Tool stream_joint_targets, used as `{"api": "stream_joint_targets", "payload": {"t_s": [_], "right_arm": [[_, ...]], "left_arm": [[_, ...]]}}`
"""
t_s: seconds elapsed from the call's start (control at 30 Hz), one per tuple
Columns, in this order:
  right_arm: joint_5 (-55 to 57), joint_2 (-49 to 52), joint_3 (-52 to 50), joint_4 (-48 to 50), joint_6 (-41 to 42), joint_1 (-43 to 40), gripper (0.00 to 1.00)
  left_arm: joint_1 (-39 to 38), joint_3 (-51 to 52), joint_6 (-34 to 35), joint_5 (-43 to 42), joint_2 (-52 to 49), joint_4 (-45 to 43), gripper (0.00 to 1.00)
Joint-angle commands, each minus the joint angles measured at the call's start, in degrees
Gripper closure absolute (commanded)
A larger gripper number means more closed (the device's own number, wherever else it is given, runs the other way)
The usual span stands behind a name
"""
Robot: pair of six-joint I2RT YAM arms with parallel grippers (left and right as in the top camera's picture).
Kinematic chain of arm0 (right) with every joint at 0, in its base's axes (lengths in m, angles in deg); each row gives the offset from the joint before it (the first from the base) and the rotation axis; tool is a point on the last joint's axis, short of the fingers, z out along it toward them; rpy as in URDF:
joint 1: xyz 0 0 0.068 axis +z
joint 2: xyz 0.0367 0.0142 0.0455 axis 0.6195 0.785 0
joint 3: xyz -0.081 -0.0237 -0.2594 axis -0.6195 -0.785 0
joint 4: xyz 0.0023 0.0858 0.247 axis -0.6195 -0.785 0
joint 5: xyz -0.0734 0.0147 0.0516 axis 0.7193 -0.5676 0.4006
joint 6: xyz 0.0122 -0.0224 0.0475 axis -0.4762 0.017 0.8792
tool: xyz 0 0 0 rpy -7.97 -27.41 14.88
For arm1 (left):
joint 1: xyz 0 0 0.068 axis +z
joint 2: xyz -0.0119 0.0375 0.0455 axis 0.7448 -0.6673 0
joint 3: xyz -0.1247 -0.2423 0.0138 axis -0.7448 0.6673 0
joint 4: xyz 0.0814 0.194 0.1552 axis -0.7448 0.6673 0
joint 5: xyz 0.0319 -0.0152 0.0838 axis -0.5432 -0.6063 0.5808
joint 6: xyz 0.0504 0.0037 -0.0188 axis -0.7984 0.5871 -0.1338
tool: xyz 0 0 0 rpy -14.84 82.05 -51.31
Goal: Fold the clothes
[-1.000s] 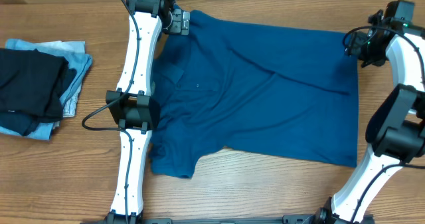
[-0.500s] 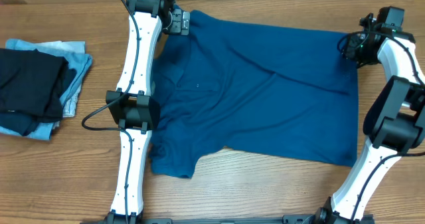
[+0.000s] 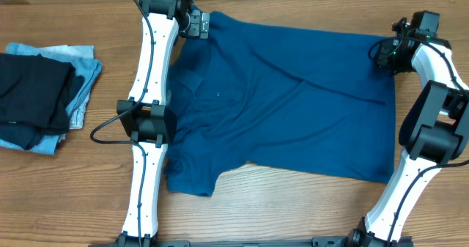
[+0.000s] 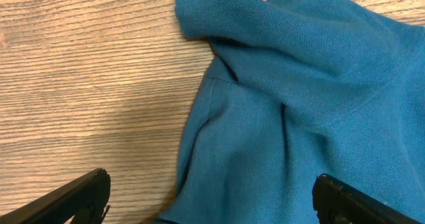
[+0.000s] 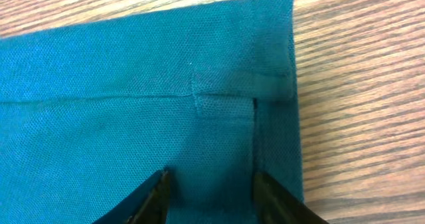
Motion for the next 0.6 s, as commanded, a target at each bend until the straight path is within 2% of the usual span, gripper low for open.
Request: {"api": "stream_joint_targets", "payload": {"t_s": [0.0, 0.07, 0.13, 0.23, 0.3, 0.4, 0.57], "right_arm": [[0.33, 1.38, 0.48, -0.07, -0.04, 0.26, 0.73], [0.33, 1.33, 1.09, -0.59, -0.02, 0.26, 0.87], [0.33, 1.25, 3.80, -2.67, -0.02, 0.26, 0.96], [0.35, 1.25, 8.59, -4.96, -0.02, 0.26, 0.95], [0.35, 1.25, 11.32, -5.73, -0.02, 0.26, 0.86], [0.35, 1.25, 12.68, -5.31, -0.02, 0.26, 0.83], [0.37, 1.25, 12.66, -4.98, -0.02, 0.26, 0.87]], "left_arm": [[0.33, -0.09, 0.81, -0.70, -0.04, -0.07, 0.00], [0.33, -0.09, 0.81, -0.68, -0.04, -0.07, 0.00], [0.33, -0.09, 0.81, -0.68, -0.04, -0.07, 0.00], [0.33, -0.09, 0.81, -0.68, -0.04, -0.07, 0.00], [0.33, -0.09, 0.79, -0.70, -0.04, -0.07, 0.00], [0.33, -0.09, 0.81, -0.68, -0.04, -0.07, 0.00], [0.33, -0.09, 0.81, -0.68, -0.04, -0.07, 0.00]]}}
